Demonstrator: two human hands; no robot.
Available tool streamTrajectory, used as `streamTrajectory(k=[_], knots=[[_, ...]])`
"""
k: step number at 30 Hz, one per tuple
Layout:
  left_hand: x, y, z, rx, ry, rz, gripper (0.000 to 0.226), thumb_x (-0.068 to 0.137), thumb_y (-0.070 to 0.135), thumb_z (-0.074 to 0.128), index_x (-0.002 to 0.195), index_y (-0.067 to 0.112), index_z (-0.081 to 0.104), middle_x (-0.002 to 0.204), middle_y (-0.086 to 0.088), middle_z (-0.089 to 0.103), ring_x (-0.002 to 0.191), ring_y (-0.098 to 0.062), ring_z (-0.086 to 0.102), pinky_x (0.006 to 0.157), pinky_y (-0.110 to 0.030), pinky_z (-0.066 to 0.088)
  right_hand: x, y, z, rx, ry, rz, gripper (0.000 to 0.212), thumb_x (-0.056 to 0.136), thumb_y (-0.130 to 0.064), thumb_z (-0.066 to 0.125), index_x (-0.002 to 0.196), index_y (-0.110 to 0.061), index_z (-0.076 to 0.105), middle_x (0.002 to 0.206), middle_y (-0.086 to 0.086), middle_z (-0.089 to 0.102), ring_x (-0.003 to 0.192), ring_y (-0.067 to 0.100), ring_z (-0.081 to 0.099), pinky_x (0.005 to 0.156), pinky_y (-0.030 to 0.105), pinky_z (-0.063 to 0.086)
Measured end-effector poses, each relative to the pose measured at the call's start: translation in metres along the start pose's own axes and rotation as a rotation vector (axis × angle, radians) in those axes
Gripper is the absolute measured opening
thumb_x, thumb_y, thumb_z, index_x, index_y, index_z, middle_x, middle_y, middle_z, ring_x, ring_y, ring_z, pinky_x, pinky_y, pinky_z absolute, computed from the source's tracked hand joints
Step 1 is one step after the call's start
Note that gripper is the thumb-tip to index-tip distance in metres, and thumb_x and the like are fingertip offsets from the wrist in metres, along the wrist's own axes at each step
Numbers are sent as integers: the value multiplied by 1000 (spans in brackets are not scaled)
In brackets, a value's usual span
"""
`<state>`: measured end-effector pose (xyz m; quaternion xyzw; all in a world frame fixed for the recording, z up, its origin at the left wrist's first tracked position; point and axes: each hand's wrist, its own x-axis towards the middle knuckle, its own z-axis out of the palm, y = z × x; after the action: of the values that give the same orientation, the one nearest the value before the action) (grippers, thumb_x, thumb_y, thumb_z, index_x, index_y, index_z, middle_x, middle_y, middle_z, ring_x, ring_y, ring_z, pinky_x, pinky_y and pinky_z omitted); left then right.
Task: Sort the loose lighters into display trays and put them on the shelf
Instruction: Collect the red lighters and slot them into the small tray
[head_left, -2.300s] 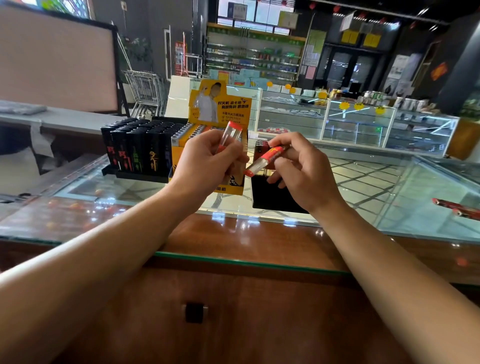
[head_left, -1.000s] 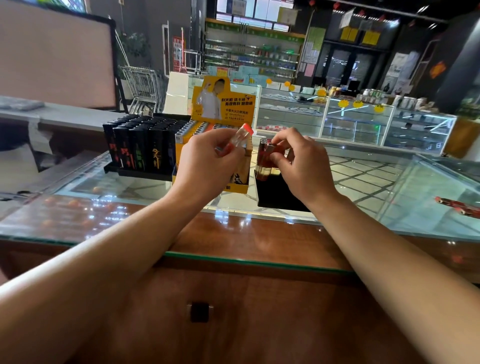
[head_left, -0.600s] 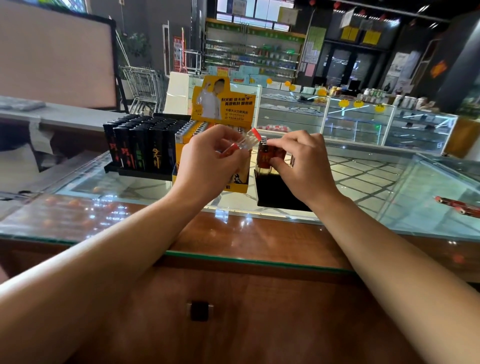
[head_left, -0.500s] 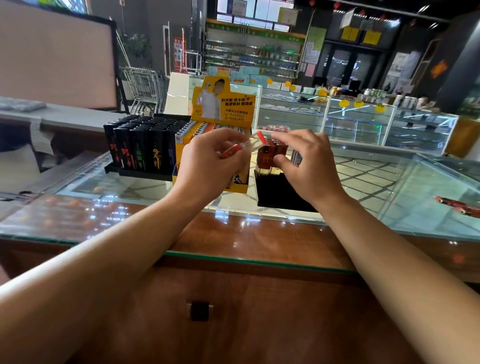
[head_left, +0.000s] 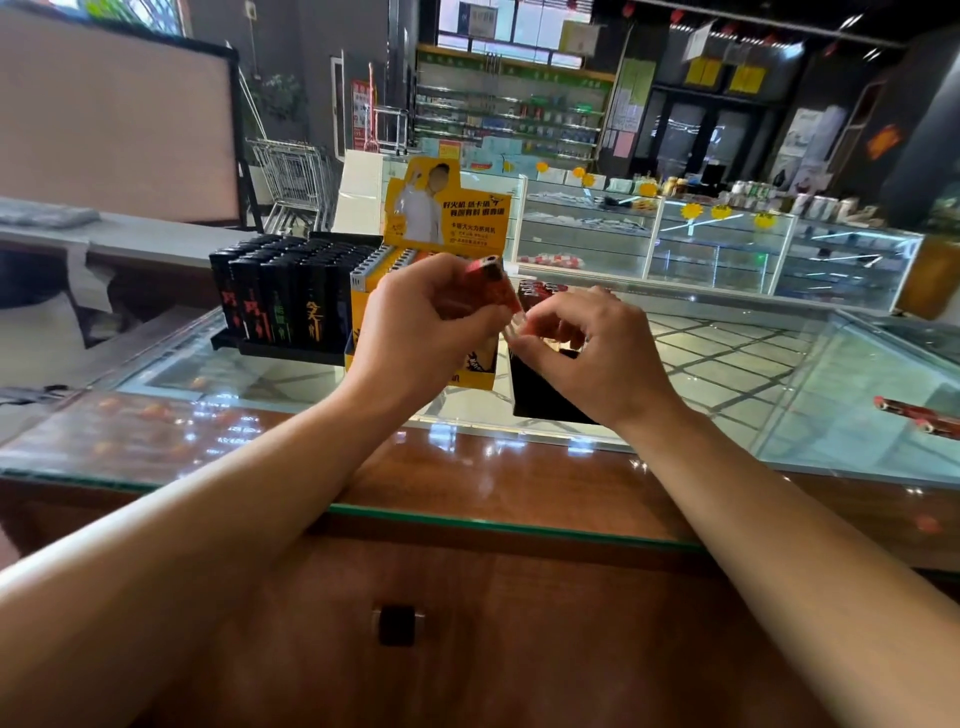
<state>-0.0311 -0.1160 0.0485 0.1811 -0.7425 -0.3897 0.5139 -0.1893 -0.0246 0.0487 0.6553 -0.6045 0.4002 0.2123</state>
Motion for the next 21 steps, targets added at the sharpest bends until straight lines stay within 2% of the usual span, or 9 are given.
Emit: streamTrajectory(k=[3,6,10,14,18,21], knots=[[-3,5,1,-36,-36,30,25,81,6,77,89,28,68,83,4,76,74,-12,73,65,-33,61,-1,-2,0,47,-67,3,15,82,-34,76,86,-20,73,79,-16,62,71,-3,53,62,8,36],[-3,6,2,-25,-57,33,28,82,7,77,90,32,66,84,6,74,74,-11,73,61,-26,59,-1,-2,-3,94,-30,27,14,84,-33,74,87,-19,72,78,-15,63,70,-5,55,62,7,40],[-4,3,3,37,-114,52,23,84,11,76,100,27,71,83,8,73,70,-11,72,67,-34,62,-1,-3,-9,226,104,103,21,84,-28,70,103,-19,68,77,-13,64,63,9,57,57,23,50],[-6,3,6,128,-179,109,24,90,17,69,108,34,70,83,9,73,70,-8,68,71,-36,61,0,-4,-11,280,75,86,32,88,-21,67,120,-21,64,82,-12,64,59,12,56,55,30,50],[-4,1,7,91,-123,82,21,94,15,64,110,28,68,78,9,72,68,-9,67,68,-39,59,0,-4,-10,266,12,45,34,86,-13,65,118,-25,64,88,-2,68,55,16,56,53,37,52],[-4,3,6,77,-109,41,19,95,12,61,102,29,66,77,8,72,68,-11,67,68,-42,58,-1,-4,-10,266,11,69,32,89,-13,65,118,-26,64,85,-6,67,55,18,59,55,36,53]])
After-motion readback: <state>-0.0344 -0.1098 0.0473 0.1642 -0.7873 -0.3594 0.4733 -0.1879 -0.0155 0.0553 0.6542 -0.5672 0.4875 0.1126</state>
